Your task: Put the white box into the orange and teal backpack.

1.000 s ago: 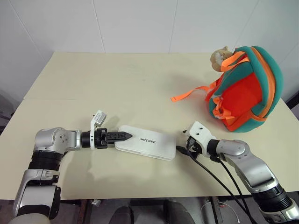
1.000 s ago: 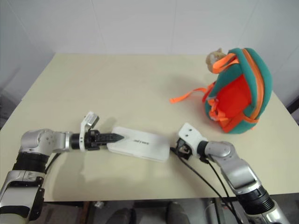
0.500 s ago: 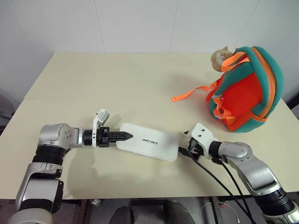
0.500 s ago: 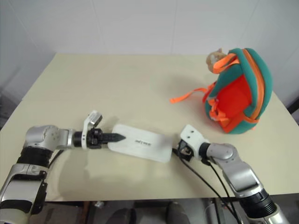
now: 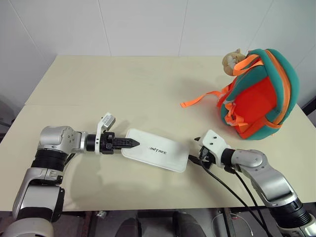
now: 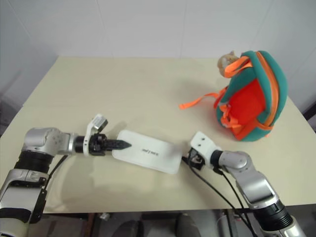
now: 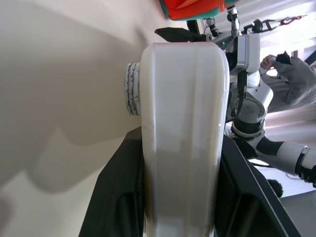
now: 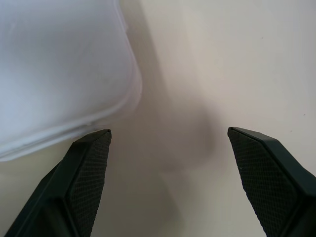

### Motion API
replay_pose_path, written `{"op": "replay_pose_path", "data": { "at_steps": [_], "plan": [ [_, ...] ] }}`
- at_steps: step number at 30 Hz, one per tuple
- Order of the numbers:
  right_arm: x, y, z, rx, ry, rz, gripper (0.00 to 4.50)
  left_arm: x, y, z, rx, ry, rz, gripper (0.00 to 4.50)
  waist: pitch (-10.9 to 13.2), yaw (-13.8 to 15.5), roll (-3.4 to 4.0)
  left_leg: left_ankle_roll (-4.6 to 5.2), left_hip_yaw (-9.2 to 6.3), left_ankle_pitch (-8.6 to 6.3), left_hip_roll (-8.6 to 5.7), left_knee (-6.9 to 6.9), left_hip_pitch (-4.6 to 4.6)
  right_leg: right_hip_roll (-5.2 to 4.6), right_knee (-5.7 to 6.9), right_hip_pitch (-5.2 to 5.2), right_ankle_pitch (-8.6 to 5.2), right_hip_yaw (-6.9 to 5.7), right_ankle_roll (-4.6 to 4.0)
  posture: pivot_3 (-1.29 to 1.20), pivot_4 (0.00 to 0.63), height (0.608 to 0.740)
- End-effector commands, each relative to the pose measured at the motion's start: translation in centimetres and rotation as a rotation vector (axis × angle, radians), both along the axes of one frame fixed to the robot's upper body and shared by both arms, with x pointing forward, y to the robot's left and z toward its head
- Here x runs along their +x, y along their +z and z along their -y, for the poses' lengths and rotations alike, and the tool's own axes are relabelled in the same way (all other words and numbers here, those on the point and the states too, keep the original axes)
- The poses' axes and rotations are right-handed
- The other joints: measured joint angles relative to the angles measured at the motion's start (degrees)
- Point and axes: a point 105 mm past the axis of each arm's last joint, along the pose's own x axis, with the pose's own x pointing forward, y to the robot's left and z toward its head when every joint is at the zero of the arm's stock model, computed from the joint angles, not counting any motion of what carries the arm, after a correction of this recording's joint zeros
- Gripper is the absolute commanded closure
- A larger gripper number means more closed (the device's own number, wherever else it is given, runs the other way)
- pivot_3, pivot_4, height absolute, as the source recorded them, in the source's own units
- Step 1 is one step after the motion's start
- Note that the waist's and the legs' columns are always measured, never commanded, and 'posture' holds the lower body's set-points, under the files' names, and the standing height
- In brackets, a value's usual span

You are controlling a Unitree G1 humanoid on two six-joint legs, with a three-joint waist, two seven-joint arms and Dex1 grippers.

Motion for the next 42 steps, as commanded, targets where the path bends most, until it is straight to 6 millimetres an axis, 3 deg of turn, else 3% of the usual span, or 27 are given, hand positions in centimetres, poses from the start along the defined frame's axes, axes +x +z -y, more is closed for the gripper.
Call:
{"op": "replay_pose_path", "data": {
  "at_steps": [1,8,15,26,32,42],
  "plan": [
    [0.5,1.9,1.2,0.005,-0.038,0.074,0.00,0.7,2.1,-1.3,-0.027,0.081,0.059,3.22,0.0,0.0,0.00,0.00,-0.01,0.00,0.00,0.01,0.00,0.00,0.02,0.00,0.00,0.01,0.00,0.00,0.150,0.740],
    [1.2,2.9,2.5,0.009,-0.080,0.102,0.00,0.6,2.5,-2.5,-0.056,0.167,0.049,3.22,0.0,0.0,0.00,0.01,-0.01,0.01,0.00,0.01,0.01,0.00,0.08,-0.01,0.00,0.01,0.00,0.00,0.150,0.740],
    [1.9,5.2,4.9,0.103,-0.227,0.169,0.00,0.9,5.2,-3.8,-0.161,0.273,0.110,3.22,0.0,0.1,0.00,0.01,-0.02,0.01,0.00,-0.01,0.01,-0.01,0.07,-0.01,0.00,0.01,0.01,0.00,0.150,0.740],
    [2.6,8.0,8.7,0.246,-0.483,0.302,0.00,1.1,7.8,-4.1,-0.317,0.359,0.145,3.22,0.0,0.1,0.00,-0.03,-0.08,0.02,0.00,0.00,0.02,-0.04,0.13,-0.03,0.01,0.03,0.02,0.00,0.150,0.740],
    [4.5,9.0,9.5,0.337,-0.575,0.363,0.00,1.4,8.7,-3.8,-0.388,0.391,0.172,3.22,0.0,-0.1,0.00,-0.10,-0.05,0.06,0.00,-0.01,0.04,-0.04,0.14,-0.04,0.03,0.06,0.06,0.00,0.150,0.740],
    [9.1,10.1,8.7,0.528,-0.607,0.377,0.00,1.1,8.4,-3.4,-0.428,0.387,0.152,3.22,0.0,-0.2,0.00,-0.18,-0.02,0.08,0.00,-0.06,0.03,-0.05,0.13,-0.09,0.04,0.08,0.07,0.00,0.150,0.740]
  ]
}}
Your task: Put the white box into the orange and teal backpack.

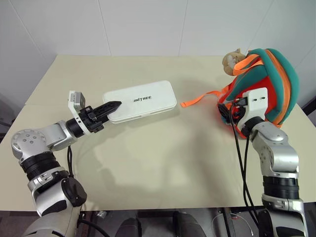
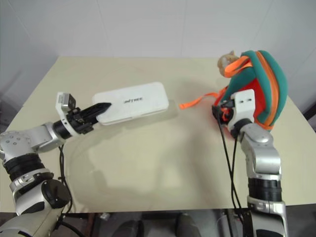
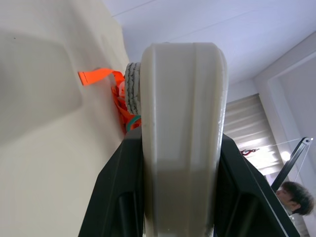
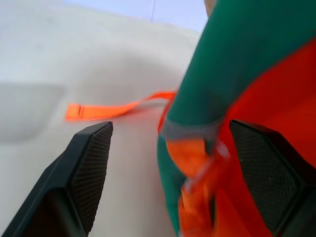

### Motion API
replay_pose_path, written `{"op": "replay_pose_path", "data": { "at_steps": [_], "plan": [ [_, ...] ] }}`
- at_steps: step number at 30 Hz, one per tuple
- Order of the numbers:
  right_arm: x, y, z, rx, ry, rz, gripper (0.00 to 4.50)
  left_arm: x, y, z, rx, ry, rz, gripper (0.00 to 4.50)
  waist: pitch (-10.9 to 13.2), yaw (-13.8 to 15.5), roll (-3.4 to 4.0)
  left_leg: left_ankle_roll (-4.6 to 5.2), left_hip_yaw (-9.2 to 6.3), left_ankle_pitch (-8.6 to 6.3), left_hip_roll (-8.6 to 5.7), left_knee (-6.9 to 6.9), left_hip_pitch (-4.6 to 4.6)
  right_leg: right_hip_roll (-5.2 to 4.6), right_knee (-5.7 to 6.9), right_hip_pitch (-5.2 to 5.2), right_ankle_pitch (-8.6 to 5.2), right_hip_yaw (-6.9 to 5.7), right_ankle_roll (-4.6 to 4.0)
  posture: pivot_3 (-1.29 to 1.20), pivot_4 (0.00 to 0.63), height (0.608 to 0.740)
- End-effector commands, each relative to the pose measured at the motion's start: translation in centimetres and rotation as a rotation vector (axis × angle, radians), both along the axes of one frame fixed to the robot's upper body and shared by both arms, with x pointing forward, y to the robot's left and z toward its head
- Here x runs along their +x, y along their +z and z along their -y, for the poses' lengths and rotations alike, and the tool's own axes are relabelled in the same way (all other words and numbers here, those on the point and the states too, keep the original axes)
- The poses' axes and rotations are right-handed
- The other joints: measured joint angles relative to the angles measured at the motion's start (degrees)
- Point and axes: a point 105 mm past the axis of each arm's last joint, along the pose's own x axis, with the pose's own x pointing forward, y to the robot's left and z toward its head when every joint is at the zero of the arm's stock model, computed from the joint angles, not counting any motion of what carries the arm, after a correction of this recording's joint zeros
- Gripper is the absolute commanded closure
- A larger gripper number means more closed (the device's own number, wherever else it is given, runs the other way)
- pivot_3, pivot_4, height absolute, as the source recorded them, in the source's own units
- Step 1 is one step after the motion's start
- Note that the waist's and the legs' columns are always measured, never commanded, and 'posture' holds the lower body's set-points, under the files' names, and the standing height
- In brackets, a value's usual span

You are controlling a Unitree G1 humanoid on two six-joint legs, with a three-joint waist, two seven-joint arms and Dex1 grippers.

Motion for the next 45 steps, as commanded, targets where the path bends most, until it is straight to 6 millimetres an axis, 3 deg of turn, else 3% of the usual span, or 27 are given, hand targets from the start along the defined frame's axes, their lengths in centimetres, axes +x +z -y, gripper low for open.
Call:
{"op": "replay_pose_path", "data": {
  "at_steps": [1,17,20,30,38,45],
  "plan": [
    [1.4,1.7,0.3,0.032,-0.019,0.085,0.00,-0.7,1.4,-0.1,-0.028,-0.015,0.069,3.22,0.0,-0.1,0.00,0.00,0.00,0.00,0.00,0.00,0.00,0.00,0.00,0.00,0.00,0.00,0.00,0.00,0.150,0.740],
    [6.0,4.4,-0.2,0.070,-0.082,0.212,0.00,-1.6,0.7,-0.1,-0.008,-0.022,0.042,3.22,0.0,-0.7,0.00,-0.38,0.06,0.18,0.03,-0.04,-0.01,0.01,-0.02,-0.04,0.00,0.01,0.01,0.00,0.150,0.740],
    [6.3,4.5,-0.6,0.106,-0.077,0.209,0.56,-1.6,0.4,0.0,-0.005,-0.018,0.029,3.22,0.0,-1.1,0.00,-0.39,0.05,0.19,0.03,-0.04,-0.01,0.01,-0.02,-0.04,0.00,0.01,0.01,0.00,0.150,0.740],
    [5.9,4.6,-1.3,0.091,-0.020,0.205,3.86,-1.4,0.2,-0.5,0.005,-0.006,0.006,3.22,0.0,-1.6,0.00,-0.41,0.06,0.20,0.03,-0.03,-0.01,0.01,-0.01,-0.04,0.01,0.02,0.01,0.00,0.150,0.740],
    [4.4,5.7,-4.7,0.074,0.221,0.190,4.01,-1.0,0.5,-1.6,-0.010,0.009,-0.013,3.22,0.0,-1.7,0.01,-0.44,0.06,0.21,0.07,-0.06,-0.01,0.04,0.00,-0.06,0.01,0.02,0.01,0.00,0.150,0.740],
    [0.8,5.7,-8.2,0.024,0.492,0.089,4.01,-0.9,0.5,-3.3,0.005,0.049,-0.034,3.22,0.0,-1.5,0.01,-0.48,0.09,0.17,0.10,-0.13,-0.07,0.04,0.00,-0.21,0.00,-0.02,0.01,0.00,0.150,0.740]
  ]
}}
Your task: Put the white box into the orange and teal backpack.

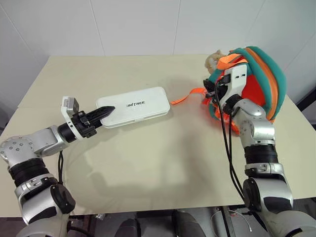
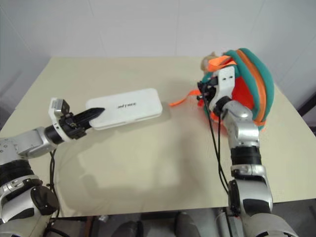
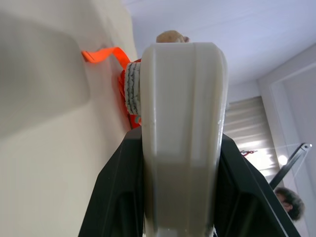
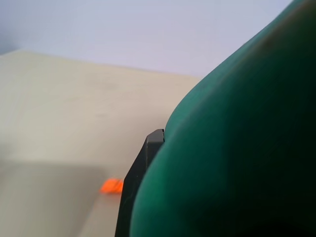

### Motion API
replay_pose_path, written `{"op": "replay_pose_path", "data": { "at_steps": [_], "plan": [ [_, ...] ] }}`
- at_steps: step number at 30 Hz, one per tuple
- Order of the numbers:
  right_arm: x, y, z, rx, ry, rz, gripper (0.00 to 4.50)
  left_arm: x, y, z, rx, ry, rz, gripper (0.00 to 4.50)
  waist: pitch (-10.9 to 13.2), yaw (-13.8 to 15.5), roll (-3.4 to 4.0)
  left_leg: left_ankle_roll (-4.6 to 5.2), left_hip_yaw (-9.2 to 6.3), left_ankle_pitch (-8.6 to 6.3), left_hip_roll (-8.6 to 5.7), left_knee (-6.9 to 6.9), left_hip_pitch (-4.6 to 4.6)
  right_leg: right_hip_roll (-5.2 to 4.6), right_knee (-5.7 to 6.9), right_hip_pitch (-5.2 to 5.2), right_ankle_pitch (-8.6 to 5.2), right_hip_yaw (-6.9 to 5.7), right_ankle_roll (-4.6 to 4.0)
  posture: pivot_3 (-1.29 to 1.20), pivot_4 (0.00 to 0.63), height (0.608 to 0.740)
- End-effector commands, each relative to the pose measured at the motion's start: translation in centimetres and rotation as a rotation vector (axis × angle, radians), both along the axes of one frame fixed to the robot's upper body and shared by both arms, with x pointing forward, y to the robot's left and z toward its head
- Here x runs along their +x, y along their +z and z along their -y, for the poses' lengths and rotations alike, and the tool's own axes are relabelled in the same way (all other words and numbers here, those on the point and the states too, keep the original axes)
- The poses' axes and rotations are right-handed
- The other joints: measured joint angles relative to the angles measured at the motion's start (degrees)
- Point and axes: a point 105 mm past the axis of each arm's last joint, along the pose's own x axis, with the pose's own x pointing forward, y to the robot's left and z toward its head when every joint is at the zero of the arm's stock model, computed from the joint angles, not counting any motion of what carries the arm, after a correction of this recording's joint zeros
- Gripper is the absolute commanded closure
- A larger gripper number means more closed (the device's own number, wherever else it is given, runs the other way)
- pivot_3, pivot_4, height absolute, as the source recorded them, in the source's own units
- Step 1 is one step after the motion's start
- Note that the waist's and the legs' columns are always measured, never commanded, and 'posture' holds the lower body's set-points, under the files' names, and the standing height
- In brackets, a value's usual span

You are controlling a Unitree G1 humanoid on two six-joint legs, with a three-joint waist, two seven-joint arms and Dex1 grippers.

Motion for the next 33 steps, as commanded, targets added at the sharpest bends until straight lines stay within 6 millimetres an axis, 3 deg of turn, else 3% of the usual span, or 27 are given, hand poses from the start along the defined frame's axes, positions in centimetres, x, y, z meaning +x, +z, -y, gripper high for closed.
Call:
{"op": "replay_pose_path", "data": {
  "at_steps": [1,8,20,29,33],
  "plan": [
    [-2.6,1.9,-2.0,-0.047,0.161,0.032,4.01,-0.1,1.7,-1.1,-0.008,0.017,0.059,3.22,0.0,0.1,0.00,0.00,0.00,0.00,-0.01,0.00,-0.02,-0.01,0.00,-0.02,0.00,0.00,0.00,0.00,0.150,0.740],
    [-8.6,2.6,-4.6,-0.146,0.448,0.008,4.01,0.2,2.3,-3.8,0.048,0.099,0.059,3.22,0.0,0.2,0.00,-0.01,0.15,-0.01,0.00,-0.08,-0.25,-0.02,0.10,-0.43,-0.01,-0.01,-0.02,0.00,0.150,0.740],
    [-15.3,4.3,-6.6,-0.239,0.739,0.039,4.01,0.8,2.3,-4.3,0.081,0.097,0.069,3.22,0.0,1.1,0.00,0.14,0.17,-0.09,-0.01,-0.02,-0.42,-0.07,0.04,-0.56,-0.01,-0.04,-0.02,0.00,0.150,0.740],
    [-18.9,4.3,-6.4,-0.326,0.917,0.057,4.01,1.1,2.4,-4.1,0.090,0.080,0.072,3.22,0.0,1.7,0.00,0.19,0.09,-0.12,-0.06,0.12,-0.75,-0.16,-0.09,-0.68,-0.01,-0.20,-0.02,0.00,0.150,0.740],
    [-20.5,3.4,-5.2,-0.363,1.020,0.031,4.01,1.1,2.5,-4.0,0.099,0.058,0.071,3.22,0.0,1.8,-0.01,0.23,0.05,-0.14,-0.07,0.12,-0.81,-0.17,-0.14,-0.69,-0.01,-0.32,-0.02,0.00,0.150,0.740]
  ]
}}
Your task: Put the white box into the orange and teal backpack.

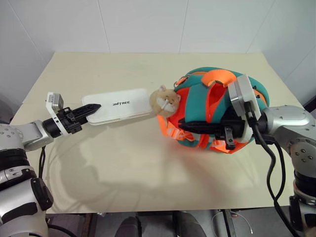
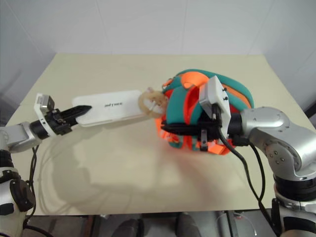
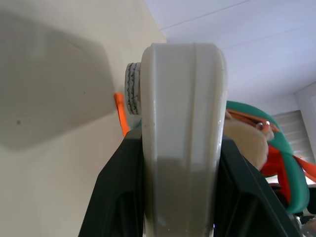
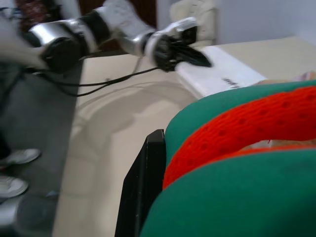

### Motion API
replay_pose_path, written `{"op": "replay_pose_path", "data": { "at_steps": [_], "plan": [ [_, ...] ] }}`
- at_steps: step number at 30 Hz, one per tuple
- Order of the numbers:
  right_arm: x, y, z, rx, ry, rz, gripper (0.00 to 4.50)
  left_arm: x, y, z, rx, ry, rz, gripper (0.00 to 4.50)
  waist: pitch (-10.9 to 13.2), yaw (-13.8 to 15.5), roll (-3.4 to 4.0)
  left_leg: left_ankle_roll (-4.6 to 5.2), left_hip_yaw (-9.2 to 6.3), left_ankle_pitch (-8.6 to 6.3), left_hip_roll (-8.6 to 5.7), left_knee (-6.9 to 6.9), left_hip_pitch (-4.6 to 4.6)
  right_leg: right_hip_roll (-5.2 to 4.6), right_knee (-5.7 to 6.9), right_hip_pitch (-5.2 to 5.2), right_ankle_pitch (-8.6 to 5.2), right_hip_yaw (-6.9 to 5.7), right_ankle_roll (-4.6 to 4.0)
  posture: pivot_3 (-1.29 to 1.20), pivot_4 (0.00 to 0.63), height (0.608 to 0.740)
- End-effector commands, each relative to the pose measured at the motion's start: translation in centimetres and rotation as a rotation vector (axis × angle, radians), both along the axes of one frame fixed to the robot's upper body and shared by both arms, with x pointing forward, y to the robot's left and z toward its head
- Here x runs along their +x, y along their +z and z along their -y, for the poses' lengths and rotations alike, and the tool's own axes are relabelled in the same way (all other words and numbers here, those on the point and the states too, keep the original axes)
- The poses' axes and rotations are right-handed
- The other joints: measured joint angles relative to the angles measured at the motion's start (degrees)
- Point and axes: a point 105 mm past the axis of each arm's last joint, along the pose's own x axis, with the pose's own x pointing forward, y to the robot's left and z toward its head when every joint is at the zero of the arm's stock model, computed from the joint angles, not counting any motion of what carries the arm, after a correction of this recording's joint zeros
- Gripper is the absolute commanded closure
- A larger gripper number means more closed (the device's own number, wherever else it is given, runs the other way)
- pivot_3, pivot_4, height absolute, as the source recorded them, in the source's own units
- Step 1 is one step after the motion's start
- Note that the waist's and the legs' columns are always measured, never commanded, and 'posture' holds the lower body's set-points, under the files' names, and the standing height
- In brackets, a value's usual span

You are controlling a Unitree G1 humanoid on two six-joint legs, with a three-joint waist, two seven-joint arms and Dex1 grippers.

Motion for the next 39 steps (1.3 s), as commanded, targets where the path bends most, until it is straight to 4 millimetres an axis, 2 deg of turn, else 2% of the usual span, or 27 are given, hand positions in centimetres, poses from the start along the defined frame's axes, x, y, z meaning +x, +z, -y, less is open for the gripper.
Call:
{"op": "replay_pose_path", "data": {
  "at_steps": [1,10,15,18,21,27,30,34,37,39],
  "plan": [
    [-2.2,0.5,1.0,-0.029,0.112,0.083,4.01,-0.3,1.8,-0.4,-0.004,-0.019,0.063,3.22,0.0,0.0,0.00,0.01,0.00,0.00,-0.01,-0.01,0.00,0.00,0.00,0.00,0.00,-0.01,0.00,0.00,0.150,0.740],
    [-4.6,-1.1,2.5,-0.193,0.284,0.081,4.01,-0.8,2.6,-1.1,0.017,-0.040,0.070,3.22,0.0,0.0,0.00,0.29,0.04,-0.15,0.04,0.11,0.00,0.04,0.06,0.02,0.00,-0.15,0.00,0.00,0.150,0.740],
    [-6.5,-0.9,3.2,-0.213,0.429,0.053,4.01,-1.1,3.0,-1.1,0.034,-0.067,0.076,3.22,0.0,0.0,0.00,0.30,0.04,-0.15,0.02,0.18,0.00,0.02,0.09,0.06,0.00,-0.19,0.00,0.00,0.150,0.740],
    [-6.4,-0.4,3.2,-0.191,0.449,0.040,4.01,-1.3,3.1,-1.0,0.044,-0.080,0.083,3.22,0.0,0.0,0.00,0.30,-0.03,-0.15,0.03,0.23,0.00,0.02,0.11,0.09,0.00,-0.19,0.00,0.00,0.150,0.740],
    [-5.2,-0.6,3.1,-0.185,0.422,0.049,4.01,-1.7,3.4,-0.6,0.095,-0.108,0.123,3.22,0.0,-0.1,0.00,0.30,-0.04,-0.15,0.05,0.26,0.01,0.02,0.17,0.08,0.00,-0.18,0.00,0.00,0.150,0.740],
    [-4.0,-0.8,2.9,-0.164,0.396,0.037,4.01,-3.1,5.0,0.0,0.223,-0.147,0.350,3.22,0.0,0.0,0.00,0.29,-0.03,-0.14,0.07,0.25,0.01,-0.06,0.18,0.06,-0.01,-0.16,-0.01,0.00,0.150,0.740],
    [-3.4,-0.8,2.8,-0.157,0.381,0.038,4.01,-4.0,6.4,0.3,0.262,-0.149,0.520,3.22,0.0,-0.1,0.00,0.23,-0.02,-0.12,0.07,0.26,0.00,-0.09,0.16,0.05,-0.01,-0.16,-0.01,0.00,0.150,0.740],
    [-2.9,-1.0,2.7,-0.154,0.369,0.039,4.01,-4.9,7.8,0.5,0.277,-0.141,0.725,3.22,0.0,0.0,0.00,0.24,-0.03,-0.12,0.12,0.26,0.01,-0.14,0.15,0.06,-0.01,-0.18,-0.02,0.00,0.150,0.740],
    [-2.8,-1.1,2.7,-0.158,0.360,0.036,4.01,-6.4,9.1,0.3,0.250,-0.141,0.928,3.22,0.0,0.0,0.00,0.27,-0.01,-0.13,0.08,0.27,0.01,-0.17,0.16,0.07,-0.01,-0.18,-0.02,0.00,0.150,0.740],
    [-2.7,-1.1,2.9,-0.152,0.352,0.024,4.01,-7.2,9.4,0.4,0.250,-0.169,0.987,3.22,0.0,0.0,0.00,0.28,0.01,-0.13,0.08,0.28,0.01,-0.18,0.15,0.08,-0.01,-0.18,-0.01,0.00,0.150,0.740]
  ]
}}
